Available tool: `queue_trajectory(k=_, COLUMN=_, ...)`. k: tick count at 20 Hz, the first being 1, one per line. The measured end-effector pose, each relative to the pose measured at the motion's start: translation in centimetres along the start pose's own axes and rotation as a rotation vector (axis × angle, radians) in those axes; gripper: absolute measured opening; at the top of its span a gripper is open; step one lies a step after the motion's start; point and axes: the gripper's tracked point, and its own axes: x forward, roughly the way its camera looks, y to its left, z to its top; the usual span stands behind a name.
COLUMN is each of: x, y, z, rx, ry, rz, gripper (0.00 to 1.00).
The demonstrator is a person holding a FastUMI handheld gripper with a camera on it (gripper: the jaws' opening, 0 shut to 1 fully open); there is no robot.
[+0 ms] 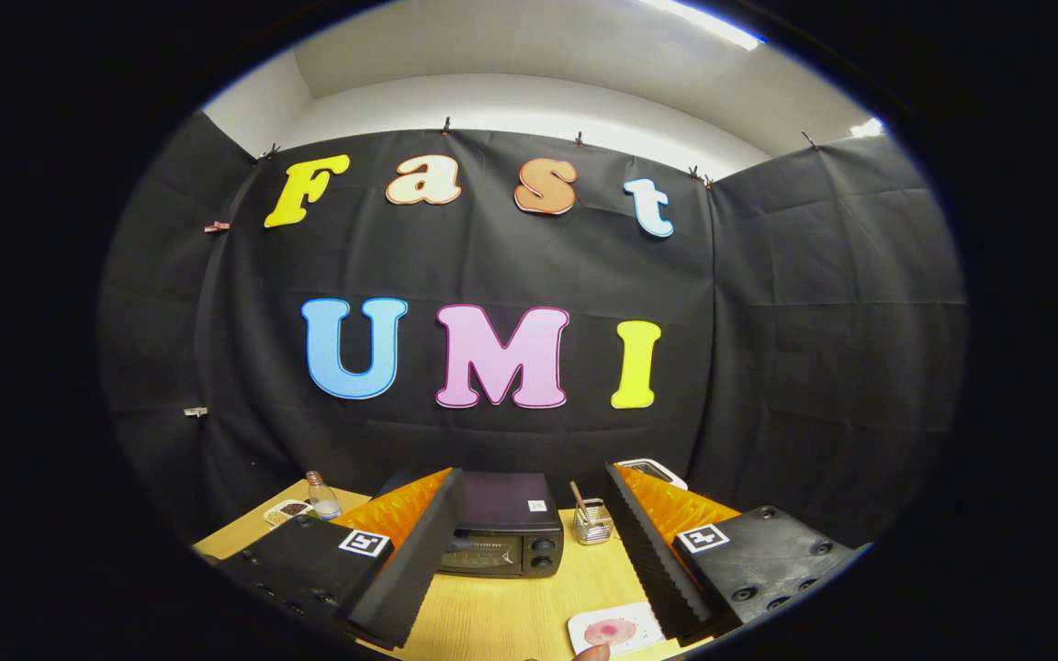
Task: Open the toaster oven, put the food inside, and close the toaster oven door.
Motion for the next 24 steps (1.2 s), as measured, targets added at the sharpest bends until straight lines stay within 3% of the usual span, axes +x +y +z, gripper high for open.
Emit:
queue_trajectory(k=12, x=1.5, y=2.2, z=-2.1, rx=0.043, ry=0.049, rz=0.029, gripper=0.97)
queue_trajectory(k=24, x=10.8, y=10.6, z=-17.1, rx=0.062, ry=0.356, rz=0.133, gripper=0.98)
